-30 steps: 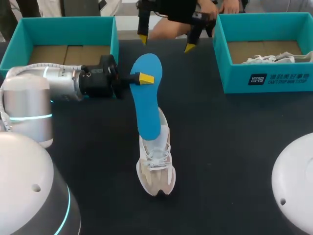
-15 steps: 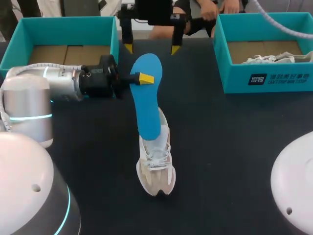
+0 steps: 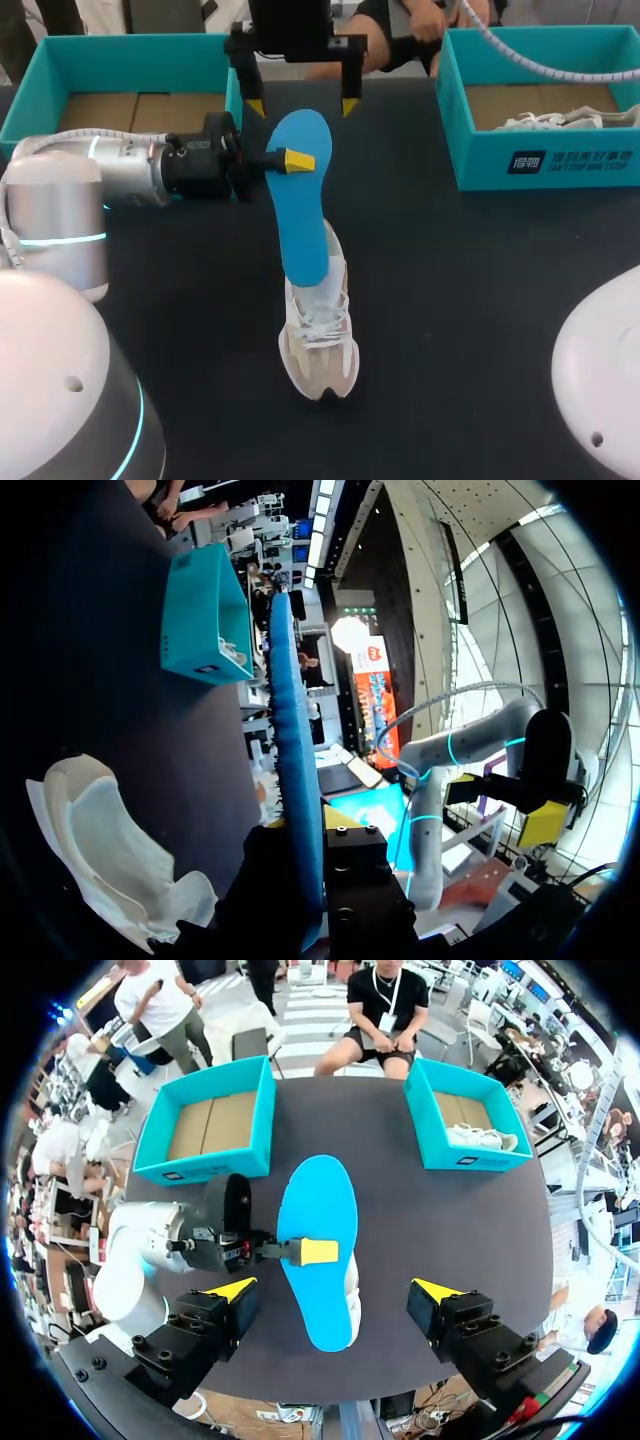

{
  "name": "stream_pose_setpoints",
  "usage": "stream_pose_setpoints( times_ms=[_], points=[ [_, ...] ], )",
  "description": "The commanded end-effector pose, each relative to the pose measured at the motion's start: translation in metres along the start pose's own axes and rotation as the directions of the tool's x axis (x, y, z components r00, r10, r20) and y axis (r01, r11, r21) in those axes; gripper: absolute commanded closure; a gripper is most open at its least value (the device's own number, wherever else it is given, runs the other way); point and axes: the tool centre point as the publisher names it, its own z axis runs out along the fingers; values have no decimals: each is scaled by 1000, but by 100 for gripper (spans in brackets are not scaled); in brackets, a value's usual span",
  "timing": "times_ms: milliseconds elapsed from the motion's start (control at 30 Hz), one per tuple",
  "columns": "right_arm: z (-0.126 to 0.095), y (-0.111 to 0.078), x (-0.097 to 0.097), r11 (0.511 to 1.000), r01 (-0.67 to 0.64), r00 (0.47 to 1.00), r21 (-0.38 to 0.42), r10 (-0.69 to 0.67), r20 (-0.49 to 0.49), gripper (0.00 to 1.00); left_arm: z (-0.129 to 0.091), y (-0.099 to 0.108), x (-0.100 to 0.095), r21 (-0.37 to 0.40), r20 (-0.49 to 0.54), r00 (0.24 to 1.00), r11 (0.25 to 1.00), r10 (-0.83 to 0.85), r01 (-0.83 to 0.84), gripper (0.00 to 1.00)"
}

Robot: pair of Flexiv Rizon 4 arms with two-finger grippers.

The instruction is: Take the shoe out of the shoebox, open the shoe tongue, remove and reinsert the insole, then place the shoe into the shoebox

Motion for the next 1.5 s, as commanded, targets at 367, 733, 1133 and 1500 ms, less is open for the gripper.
stream_pose_setpoints(
  times_ms=[367, 733, 1133, 1500],
  points=[
    [22, 1, -29, 989, -86, 755, 120, 143, -640, 0, 0, 1, 0, 3, 2, 1000, 1000, 0, 0, 100],
    [29, 7, -45, 968, -241, 346, 62, 146, -927, 0, 0, 1, 0, 3, 2, 1000, 1000, 0, 0, 100],
    [27, 9, -52, 966, -245, 278, 84, 153, -948, 0, 0, 1, 0, 3, 2, 1000, 1000, 0, 0, 100],
    [46, 8, -56, 981, -150, 83, 126, 140, -987, 0, 0, 1, 0, 3, 2, 1000, 1000, 0, 0, 100]
  ],
)
